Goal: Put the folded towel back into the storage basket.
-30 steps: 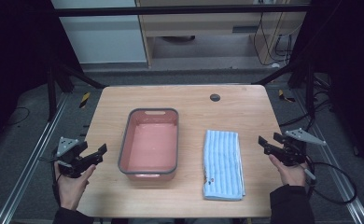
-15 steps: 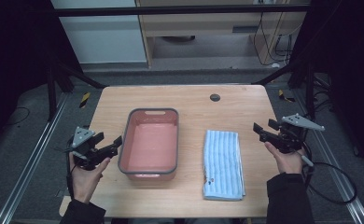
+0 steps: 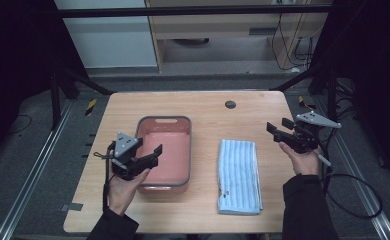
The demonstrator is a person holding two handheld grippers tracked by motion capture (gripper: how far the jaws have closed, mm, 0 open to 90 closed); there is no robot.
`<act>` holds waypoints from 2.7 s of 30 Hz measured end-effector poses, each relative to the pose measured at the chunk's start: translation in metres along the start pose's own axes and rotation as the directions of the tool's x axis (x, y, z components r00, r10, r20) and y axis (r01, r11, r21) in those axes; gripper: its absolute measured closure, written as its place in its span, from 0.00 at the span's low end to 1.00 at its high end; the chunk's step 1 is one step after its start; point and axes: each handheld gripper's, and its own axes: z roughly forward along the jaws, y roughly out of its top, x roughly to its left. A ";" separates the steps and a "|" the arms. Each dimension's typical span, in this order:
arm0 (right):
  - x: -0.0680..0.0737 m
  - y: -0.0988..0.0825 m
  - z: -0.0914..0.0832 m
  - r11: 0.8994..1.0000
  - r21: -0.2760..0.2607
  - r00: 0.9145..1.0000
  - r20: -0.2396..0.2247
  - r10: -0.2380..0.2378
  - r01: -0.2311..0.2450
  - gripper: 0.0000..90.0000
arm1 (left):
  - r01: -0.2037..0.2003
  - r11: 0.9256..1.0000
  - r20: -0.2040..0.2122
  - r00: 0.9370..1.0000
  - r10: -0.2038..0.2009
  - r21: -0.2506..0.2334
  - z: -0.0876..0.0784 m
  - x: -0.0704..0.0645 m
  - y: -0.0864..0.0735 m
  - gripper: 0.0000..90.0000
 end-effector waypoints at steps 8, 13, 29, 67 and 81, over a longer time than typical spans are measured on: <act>-0.004 -0.001 0.016 0.999 0.048 1.000 -0.019 -0.016 0.017 0.43 | -0.049 0.998 0.066 0.997 0.048 0.024 0.017 -0.041 -0.006 0.33; -0.003 -0.003 0.023 0.997 0.062 0.999 -0.031 -0.032 0.034 0.43 | -0.071 0.997 0.096 0.993 0.067 0.039 0.023 -0.063 -0.011 0.34; -0.007 -0.020 0.047 0.992 0.114 0.998 -0.041 -0.050 0.054 0.46 | -0.120 0.988 0.171 0.980 0.103 0.095 0.050 -0.119 -0.033 0.39; 0.003 -0.106 0.107 0.922 0.383 0.997 -0.071 -0.034 0.059 0.50 | -0.169 0.935 0.244 0.965 0.093 0.312 0.106 -0.162 -0.111 0.55; 0.007 -0.111 0.105 0.922 0.385 0.992 -0.103 0.068 -0.023 0.87 | -0.142 0.932 0.257 0.965 0.055 0.332 0.107 -0.168 -0.111 0.82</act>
